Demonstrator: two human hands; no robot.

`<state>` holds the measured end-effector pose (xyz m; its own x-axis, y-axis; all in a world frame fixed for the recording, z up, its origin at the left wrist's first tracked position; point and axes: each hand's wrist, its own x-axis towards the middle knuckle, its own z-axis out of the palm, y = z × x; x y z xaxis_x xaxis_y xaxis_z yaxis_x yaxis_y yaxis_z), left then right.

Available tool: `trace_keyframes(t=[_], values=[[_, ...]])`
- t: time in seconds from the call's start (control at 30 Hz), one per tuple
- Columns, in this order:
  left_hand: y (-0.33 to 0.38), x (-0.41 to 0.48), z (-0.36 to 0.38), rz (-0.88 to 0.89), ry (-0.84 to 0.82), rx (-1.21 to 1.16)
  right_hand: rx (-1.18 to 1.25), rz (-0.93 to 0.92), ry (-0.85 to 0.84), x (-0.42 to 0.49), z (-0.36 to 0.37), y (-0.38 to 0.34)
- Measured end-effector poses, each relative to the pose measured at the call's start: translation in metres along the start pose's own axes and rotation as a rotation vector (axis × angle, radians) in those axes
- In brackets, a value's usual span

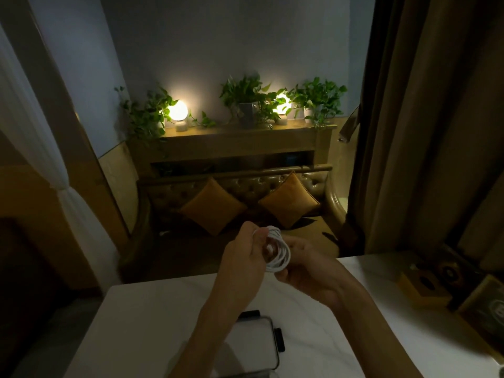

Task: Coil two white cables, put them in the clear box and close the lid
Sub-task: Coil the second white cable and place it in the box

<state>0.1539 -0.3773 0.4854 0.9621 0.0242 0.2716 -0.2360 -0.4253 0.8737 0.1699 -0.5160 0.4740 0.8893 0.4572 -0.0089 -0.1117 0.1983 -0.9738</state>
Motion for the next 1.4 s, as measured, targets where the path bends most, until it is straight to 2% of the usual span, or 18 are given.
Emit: trace_keyframes(t=[0.13, 0.2, 0.27, 0.33, 0.37, 0.43, 0.63, 0.77, 1.0, 1.13, 1.2, 1.3, 1.4], values=[[0.001, -0.002, -0.001, 0.044, 0.036, 0.165, 0.011, 0.016, -0.041, 0.004, 0.000, -0.002], [0.001, -0.001, -0.001, 0.030, 0.088, 0.241, -0.008, -0.033, 0.044, 0.001, 0.000, 0.002], [0.002, -0.001, -0.001, 0.030, 0.154, 0.261, -0.144, -0.150, 0.130, -0.005, 0.010, 0.002], [0.002, -0.002, 0.002, 0.069, 0.214, 0.195, -0.170, -0.289, 0.102, -0.008, 0.017, 0.009], [0.002, -0.002, 0.003, 0.085, 0.233, 0.156, -0.182, -0.337, 0.141, -0.007, 0.020, 0.012], [0.002, -0.001, 0.005, 0.101, 0.267, 0.101, -0.245, -0.436, 0.291, -0.005, 0.029, 0.011], [0.001, 0.000, 0.005, 0.106, 0.381, 0.022, -0.512, -0.660, 0.572, 0.009, 0.044, 0.022], [0.002, 0.001, 0.006, 0.098, 0.432, -0.054, -0.367, -0.695, 0.620, 0.014, 0.058, 0.025], [0.007, 0.002, 0.010, 0.060, 0.372, -0.281, -0.181, -0.739, 0.694, 0.009, 0.064, 0.022], [0.011, -0.003, 0.012, -0.065, 0.151, -0.594, -0.094, -0.792, 0.838, 0.008, 0.066, 0.018], [0.014, -0.007, 0.017, -0.067, 0.078, -0.632, -0.085, -0.833, 0.887, 0.011, 0.063, 0.013], [0.017, -0.010, 0.019, -0.124, 0.028, -0.709, -0.152, -0.816, 0.819, 0.013, 0.053, 0.009], [0.017, -0.005, 0.013, -0.353, -0.122, -1.018, -0.270, -0.800, 0.641, 0.012, 0.051, 0.004]])
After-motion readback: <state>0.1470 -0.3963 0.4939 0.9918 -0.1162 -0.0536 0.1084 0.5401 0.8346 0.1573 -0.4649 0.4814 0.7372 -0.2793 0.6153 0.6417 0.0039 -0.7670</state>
